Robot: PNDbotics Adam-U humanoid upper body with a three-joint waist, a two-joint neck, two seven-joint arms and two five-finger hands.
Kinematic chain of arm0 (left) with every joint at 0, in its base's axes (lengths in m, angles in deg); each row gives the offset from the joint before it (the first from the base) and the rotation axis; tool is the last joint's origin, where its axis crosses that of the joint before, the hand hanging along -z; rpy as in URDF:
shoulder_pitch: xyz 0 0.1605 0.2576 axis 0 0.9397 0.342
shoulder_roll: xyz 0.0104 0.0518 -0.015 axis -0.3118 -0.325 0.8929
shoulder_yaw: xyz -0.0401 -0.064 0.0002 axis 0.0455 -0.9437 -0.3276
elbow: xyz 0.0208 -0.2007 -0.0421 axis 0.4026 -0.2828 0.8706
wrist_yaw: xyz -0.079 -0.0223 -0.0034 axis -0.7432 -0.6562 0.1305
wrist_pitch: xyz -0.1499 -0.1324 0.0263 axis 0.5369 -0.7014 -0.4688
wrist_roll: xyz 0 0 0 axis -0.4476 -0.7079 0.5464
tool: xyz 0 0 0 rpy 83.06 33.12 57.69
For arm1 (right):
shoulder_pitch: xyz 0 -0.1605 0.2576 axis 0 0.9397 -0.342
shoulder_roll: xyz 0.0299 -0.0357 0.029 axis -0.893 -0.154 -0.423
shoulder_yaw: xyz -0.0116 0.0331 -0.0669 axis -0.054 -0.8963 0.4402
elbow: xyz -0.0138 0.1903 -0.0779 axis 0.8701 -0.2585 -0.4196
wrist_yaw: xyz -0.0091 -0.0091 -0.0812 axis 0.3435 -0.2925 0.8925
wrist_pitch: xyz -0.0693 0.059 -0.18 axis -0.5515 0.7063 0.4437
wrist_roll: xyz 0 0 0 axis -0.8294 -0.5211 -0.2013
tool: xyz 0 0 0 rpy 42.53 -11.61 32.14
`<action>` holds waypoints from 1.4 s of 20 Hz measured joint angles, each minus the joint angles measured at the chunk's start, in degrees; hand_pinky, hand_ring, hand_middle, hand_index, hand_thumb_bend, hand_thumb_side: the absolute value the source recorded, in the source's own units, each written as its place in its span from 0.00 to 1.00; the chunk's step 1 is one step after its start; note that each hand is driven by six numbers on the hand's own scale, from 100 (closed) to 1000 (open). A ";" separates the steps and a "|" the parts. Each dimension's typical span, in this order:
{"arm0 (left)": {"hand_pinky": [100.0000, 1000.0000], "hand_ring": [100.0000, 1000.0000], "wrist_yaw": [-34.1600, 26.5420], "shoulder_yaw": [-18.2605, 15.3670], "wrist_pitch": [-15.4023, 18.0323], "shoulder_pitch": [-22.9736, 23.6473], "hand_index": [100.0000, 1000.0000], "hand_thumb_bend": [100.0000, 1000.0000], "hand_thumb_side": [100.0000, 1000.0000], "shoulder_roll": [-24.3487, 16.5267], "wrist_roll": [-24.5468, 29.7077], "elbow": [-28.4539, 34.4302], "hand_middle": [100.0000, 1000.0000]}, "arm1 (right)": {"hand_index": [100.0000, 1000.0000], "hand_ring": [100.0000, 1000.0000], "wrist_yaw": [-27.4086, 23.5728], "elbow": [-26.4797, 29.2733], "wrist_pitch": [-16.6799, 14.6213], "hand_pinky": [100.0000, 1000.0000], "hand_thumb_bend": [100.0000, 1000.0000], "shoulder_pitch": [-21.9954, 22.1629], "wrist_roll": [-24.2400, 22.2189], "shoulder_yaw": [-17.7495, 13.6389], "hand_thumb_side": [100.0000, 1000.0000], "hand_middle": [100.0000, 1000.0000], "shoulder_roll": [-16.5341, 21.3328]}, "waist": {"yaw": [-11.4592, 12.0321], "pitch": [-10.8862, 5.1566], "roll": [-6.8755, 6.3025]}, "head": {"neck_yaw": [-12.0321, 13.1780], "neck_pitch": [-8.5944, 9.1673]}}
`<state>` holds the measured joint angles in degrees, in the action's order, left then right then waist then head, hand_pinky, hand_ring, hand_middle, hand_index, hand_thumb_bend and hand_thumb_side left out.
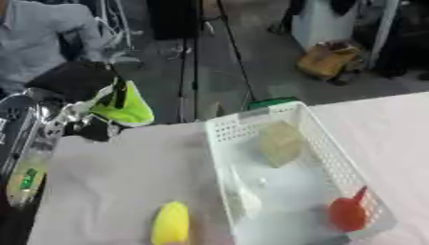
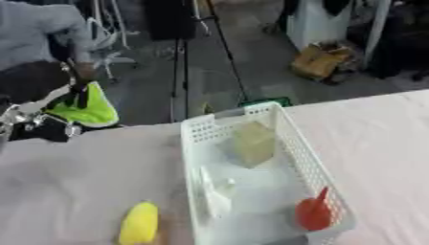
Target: Pick up objects on the table and place them in the box.
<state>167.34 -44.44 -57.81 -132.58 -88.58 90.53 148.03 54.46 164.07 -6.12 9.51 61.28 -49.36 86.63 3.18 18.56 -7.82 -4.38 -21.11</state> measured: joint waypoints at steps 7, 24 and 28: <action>0.00 0.26 -4.09 1.30 0.26 -3.07 0.47 0.39 0.00 -0.37 0.05 0.99 0.33 | 0.72 0.85 -0.68 0.00 -0.14 0.89 0.00 -0.44 -0.35 0.45 1.00 0.63 0.47 | -1.17 -0.34 -0.61 | 0.38 -0.01; 0.00 0.26 -13.32 7.14 2.95 -8.15 0.47 0.39 0.00 -0.27 -3.21 -1.14 0.33 | 0.72 0.85 -2.40 0.00 -0.29 0.89 0.00 -1.94 -1.36 1.08 1.00 0.63 1.02 | -4.12 -0.56 -1.93 | 1.06 -0.49; 0.00 0.26 -13.08 8.47 3.64 -9.12 0.47 0.42 0.00 0.67 -4.61 -2.30 0.33 | 0.72 0.85 -2.70 0.00 -0.27 0.89 0.00 -2.13 -1.48 1.27 1.00 0.63 1.11 | -4.63 -0.56 -2.09 | 1.18 -0.49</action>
<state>154.26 -35.97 -54.17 -141.70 -87.91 85.92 145.73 51.76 164.07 -6.40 7.38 59.80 -48.09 87.74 -1.45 18.00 -9.91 -3.20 -21.59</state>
